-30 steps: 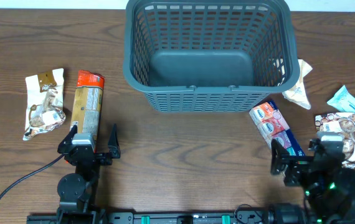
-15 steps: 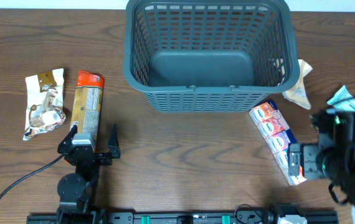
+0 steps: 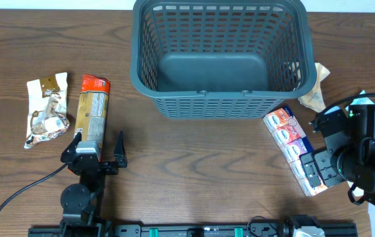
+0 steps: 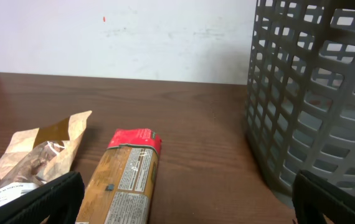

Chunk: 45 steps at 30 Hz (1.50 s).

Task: Pack container
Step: 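Move the right gripper over the Kleenex tissue multipack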

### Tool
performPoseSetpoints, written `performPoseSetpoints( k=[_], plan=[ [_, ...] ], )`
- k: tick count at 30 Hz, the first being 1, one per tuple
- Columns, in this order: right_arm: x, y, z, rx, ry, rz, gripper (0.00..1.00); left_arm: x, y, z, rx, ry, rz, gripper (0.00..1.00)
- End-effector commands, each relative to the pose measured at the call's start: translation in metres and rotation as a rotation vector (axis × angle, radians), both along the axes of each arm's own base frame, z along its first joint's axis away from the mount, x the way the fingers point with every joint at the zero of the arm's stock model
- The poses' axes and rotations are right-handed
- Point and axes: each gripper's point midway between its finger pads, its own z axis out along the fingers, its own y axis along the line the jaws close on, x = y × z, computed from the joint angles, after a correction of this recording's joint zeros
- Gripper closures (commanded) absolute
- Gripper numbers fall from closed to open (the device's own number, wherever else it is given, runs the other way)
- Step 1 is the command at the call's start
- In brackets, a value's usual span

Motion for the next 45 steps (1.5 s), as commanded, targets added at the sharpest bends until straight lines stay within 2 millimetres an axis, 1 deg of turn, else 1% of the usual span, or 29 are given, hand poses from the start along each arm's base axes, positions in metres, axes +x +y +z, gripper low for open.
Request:
performPoseSetpoints(
  k=[1,4,9,10,14,18,25,30,36,39,45],
  plan=[
    [0.002,-0.003,-0.004,-0.003,0.009,0.015,0.01,0.0,0.001,-0.013,0.007,0.032,0.008,0.01],
    [0.005,-0.009,-0.021,0.002,0.039,-0.018,0.01,0.0,0.001,-0.013,0.007,0.031,0.008,0.01],
    [0.02,-0.019,-0.056,0.014,0.075,-0.072,0.01,0.0,0.001,-0.013,0.007,0.031,0.009,0.01],
    [0.024,-0.02,-0.065,0.022,0.084,-0.073,0.01,0.0,0.001,-0.013,0.007,0.031,0.009,0.01],
    [0.04,-0.016,-0.088,0.08,0.098,-0.045,0.01,0.0,0.001,-0.013,0.007,0.031,0.009,0.01],
    [0.06,-0.021,-0.11,0.105,0.11,-0.026,0.01,0.0,0.001,-0.013,0.007,0.032,0.009,0.01],
    [0.077,-0.027,-0.137,0.162,0.181,0.009,0.01,0.0,0.001,-0.013,0.008,0.031,0.009,0.01],
    [0.087,-0.035,-0.158,0.185,0.223,0.001,0.01,0.0,0.001,-0.013,0.075,0.029,0.001,0.01],
    [0.094,-0.037,-0.172,0.194,0.252,0.003,0.01,0.0,0.001,-0.015,0.139,0.036,-0.007,0.01],
    [0.093,-0.037,-0.174,0.198,0.264,0.002,0.01,-0.001,0.001,-0.019,0.141,0.055,-0.008,0.01],
    [0.089,-0.032,-0.174,0.219,0.278,0.002,0.01,-0.001,0.007,-0.019,0.153,0.056,0.022,0.01]
  ],
)
